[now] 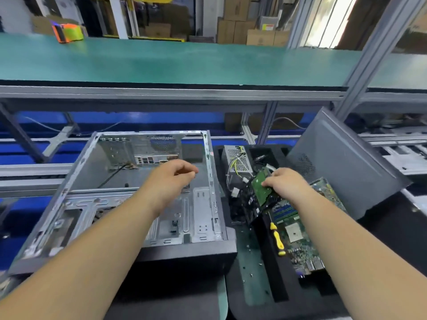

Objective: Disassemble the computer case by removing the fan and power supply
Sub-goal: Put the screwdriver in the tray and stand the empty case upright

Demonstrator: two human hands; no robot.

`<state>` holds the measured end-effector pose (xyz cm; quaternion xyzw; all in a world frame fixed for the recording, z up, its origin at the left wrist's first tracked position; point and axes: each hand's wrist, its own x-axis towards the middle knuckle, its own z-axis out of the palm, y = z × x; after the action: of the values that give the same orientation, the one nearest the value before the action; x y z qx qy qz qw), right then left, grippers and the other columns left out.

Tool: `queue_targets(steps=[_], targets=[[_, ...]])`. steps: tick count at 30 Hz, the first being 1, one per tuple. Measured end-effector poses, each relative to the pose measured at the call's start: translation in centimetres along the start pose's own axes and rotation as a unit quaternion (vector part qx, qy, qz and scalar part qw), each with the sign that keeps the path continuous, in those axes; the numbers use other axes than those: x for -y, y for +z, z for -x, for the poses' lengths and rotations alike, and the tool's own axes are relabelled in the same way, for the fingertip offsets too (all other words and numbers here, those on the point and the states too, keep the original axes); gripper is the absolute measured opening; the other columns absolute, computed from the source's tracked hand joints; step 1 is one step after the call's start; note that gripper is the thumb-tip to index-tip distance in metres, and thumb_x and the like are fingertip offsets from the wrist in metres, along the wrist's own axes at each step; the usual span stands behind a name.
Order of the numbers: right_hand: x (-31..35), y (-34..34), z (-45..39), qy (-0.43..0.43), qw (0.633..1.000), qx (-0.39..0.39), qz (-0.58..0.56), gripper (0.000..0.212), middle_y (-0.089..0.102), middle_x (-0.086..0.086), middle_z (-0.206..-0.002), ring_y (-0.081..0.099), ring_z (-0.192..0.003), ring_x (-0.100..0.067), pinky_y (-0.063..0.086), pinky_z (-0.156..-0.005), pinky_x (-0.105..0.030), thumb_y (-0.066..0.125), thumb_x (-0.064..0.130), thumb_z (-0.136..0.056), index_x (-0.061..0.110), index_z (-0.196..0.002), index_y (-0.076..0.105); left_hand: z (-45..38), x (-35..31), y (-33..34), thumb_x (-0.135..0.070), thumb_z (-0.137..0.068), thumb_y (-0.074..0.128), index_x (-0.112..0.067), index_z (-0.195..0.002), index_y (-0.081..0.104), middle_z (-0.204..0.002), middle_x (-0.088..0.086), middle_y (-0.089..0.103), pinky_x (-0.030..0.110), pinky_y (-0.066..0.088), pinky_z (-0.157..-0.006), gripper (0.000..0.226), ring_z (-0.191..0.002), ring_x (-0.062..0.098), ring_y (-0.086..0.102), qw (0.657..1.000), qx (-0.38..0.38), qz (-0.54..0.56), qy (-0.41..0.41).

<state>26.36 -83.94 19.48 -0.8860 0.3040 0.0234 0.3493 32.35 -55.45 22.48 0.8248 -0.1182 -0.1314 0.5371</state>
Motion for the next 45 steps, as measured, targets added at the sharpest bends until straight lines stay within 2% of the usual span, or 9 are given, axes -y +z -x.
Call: queue_targets(steps=[6, 9, 12, 17, 25, 30, 37, 41, 45], targets=[[-1.6, 3.8, -1.7, 0.007, 0.994, 0.085, 0.061, 0.027, 0.058, -0.011, -0.074, 0.054, -0.069, -0.027, 0.038, -0.064, -0.034, 0.069, 0.029, -0.083, 0.010, -0.074, 0.053, 0.9, 1.1, 1.2, -0.023, -0.094, 0.062, -0.034, -0.090, 0.072, -0.094, -0.013, 0.071, 0.017, 0.046, -0.073, 0.016, -0.092, 0.006, 0.065, 0.999, 0.013, -0.041, -0.006], [-2.0, 5.1, -2.6, 0.011, 0.993, 0.079, 0.087, 0.020, 0.065, -0.012, -0.084, 0.061, -0.079, -0.029, 0.043, -0.067, -0.034, 0.065, 0.028, -0.082, 0.010, -0.084, 0.057, 1.5, 1.5, 1.4, -0.026, -0.094, 0.062, -0.038, -0.090, 0.071, -0.093, -0.017, 0.071, 0.019, 0.047, -0.070, 0.016, -0.091, 0.004, 0.064, 0.998, -0.004, -0.060, -0.007], [-2.3, 6.3, -3.5, 0.010, 0.994, 0.066, 0.084, 0.017, 0.062, -0.009, -0.079, 0.055, -0.068, -0.026, 0.038, -0.059, -0.030, 0.063, 0.025, -0.079, 0.013, -0.084, 0.051, 2.0, 1.6, 1.4, -0.025, -0.094, 0.062, -0.037, -0.090, 0.072, -0.095, -0.010, 0.071, 0.025, 0.053, -0.071, 0.016, -0.092, 0.014, 0.066, 0.998, -0.024, -0.050, -0.007], [-2.8, 7.7, -5.1, 0.014, 0.995, 0.073, 0.068, 0.022, 0.063, -0.009, -0.083, 0.059, -0.074, -0.027, 0.038, -0.059, -0.030, 0.064, 0.024, -0.081, 0.011, -0.092, 0.051, 2.5, 1.5, 1.2, -0.024, -0.094, 0.062, -0.037, -0.087, 0.072, -0.094, -0.011, 0.071, 0.011, 0.047, -0.060, 0.018, -0.089, 0.013, 0.065, 0.998, -0.041, -0.054, -0.006], [-3.2, 7.9, -7.8, 0.015, 0.996, 0.067, 0.053, 0.022, 0.063, -0.014, -0.091, 0.055, -0.074, -0.027, 0.036, -0.062, -0.032, 0.064, 0.025, -0.090, 0.008, -0.090, 0.051, 3.0, 1.6, 1.4, -0.025, -0.094, 0.062, -0.040, -0.087, 0.072, -0.106, -0.008, 0.071, 0.020, 0.052, -0.072, 0.019, -0.102, 0.017, 0.066, 0.997, -0.052, -0.051, -0.016], [-3.5, 7.7, -7.9, 0.006, 0.983, 0.066, 0.170, 0.050, 0.056, -0.020, -0.127, 0.058, -0.107, -0.035, 0.042, -0.074, -0.033, 0.064, 0.037, -0.093, 0.004, -0.127, 0.049, 3.1, 1.4, 1.6, -0.027, -0.094, 0.061, -0.041, -0.087, 0.071, -0.102, -0.010, 0.071, 0.011, 0.051, -0.058, 0.019, -0.095, 0.016, 0.066, 0.996, -0.058, -0.062, -0.018], [-2.9, 7.0, -7.1, 0.009, 0.969, 0.073, 0.236, 0.046, 0.048, -0.018, -0.133, 0.053, -0.114, -0.037, 0.046, -0.087, -0.038, 0.056, 0.034, -0.093, 0.006, -0.129, 0.051, 3.2, 1.5, 1.2, -0.024, -0.094, 0.062, -0.037, -0.089, 0.072, -0.100, -0.007, 0.072, 0.016, 0.051, -0.064, 0.017, -0.096, 0.016, 0.065, 0.997, -0.067, -0.045, -0.019], [-1.0, 5.8, -6.0, -0.022, 0.982, 0.029, 0.185, 0.052, 0.042, -0.017, -0.137, 0.048, -0.120, -0.039, 0.044, -0.089, -0.042, 0.056, 0.039, -0.092, 0.009, -0.135, 0.047, 3.6, 1.7, 0.3, -0.022, -0.094, 0.063, -0.034, -0.091, 0.074, -0.096, -0.011, 0.072, 0.019, 0.045, -0.074, 0.016, -0.093, 0.008, 0.065, 0.997, -0.067, -0.033, -0.015], [2.4, 5.3, -4.2, -0.082, 0.996, 0.039, 0.026, 0.052, 0.054, -0.011, -0.136, 0.057, -0.110, -0.031, 0.045, -0.090, -0.036, 0.055, 0.037, -0.095, 0.012, -0.141, 0.050, 4.3, 2.3, -1.8, -0.019, -0.093, 0.064, -0.032, -0.091, 0.073, -0.092, -0.009, 0.072, 0.014, 0.043, -0.073, 0.016, -0.085, 0.002, 0.064, 0.996, -0.081, -0.035, -0.005]])
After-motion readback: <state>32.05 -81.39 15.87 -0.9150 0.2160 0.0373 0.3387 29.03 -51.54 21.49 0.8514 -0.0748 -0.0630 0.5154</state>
